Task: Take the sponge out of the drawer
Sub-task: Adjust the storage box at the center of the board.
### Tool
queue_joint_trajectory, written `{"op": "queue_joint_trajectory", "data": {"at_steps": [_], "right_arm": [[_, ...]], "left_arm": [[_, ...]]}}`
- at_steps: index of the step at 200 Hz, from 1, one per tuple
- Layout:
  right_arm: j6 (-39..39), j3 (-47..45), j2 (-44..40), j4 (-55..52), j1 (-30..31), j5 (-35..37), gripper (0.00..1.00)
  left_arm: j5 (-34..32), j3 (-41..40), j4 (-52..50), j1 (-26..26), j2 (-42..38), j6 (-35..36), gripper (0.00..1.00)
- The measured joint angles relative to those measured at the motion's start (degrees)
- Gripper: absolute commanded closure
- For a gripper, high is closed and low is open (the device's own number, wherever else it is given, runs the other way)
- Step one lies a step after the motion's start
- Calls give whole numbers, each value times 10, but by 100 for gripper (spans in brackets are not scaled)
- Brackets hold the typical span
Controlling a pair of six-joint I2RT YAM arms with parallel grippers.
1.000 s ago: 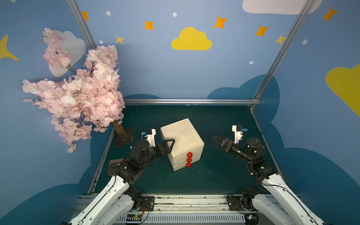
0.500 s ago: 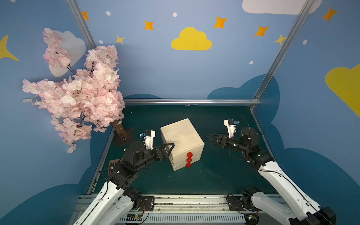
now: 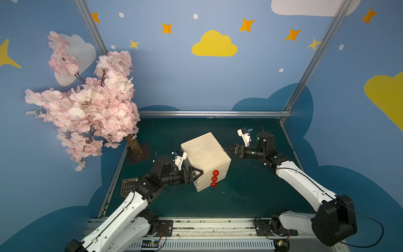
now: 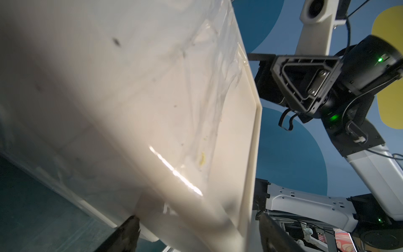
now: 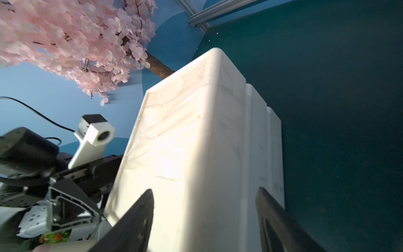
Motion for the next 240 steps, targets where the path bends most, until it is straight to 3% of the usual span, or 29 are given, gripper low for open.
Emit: {"op": "queue_joint_trajectory", "data": {"at_steps": [34,82,121,144,155,187,210,240], "right_arm": [[-8,64,69,6,2,-50,39],[-35,147,156,4,-3,-60,44],[-80,206,187,-34,-15,-56,37],[-83,223,180,-41,-43,-62,36],[-80,219,167,-41,-69,-54,31],[-79,205,100,-66,-149,26,27],[-79,201,49,-105,-156,84,27],[-61,141,-16,-138,-153,98,26]], "left_arm": [[6,-1,57,-12,33,2,12],[28,6,136,-23,110,5,12],[33,41,152,-31,172,37,9],[-1,71,116,-30,165,76,6],[-25,99,72,-30,155,104,5],[-122,197,-52,-30,117,185,1],[-195,261,-106,-26,118,240,1],[-253,307,-118,0,183,291,1]]}}
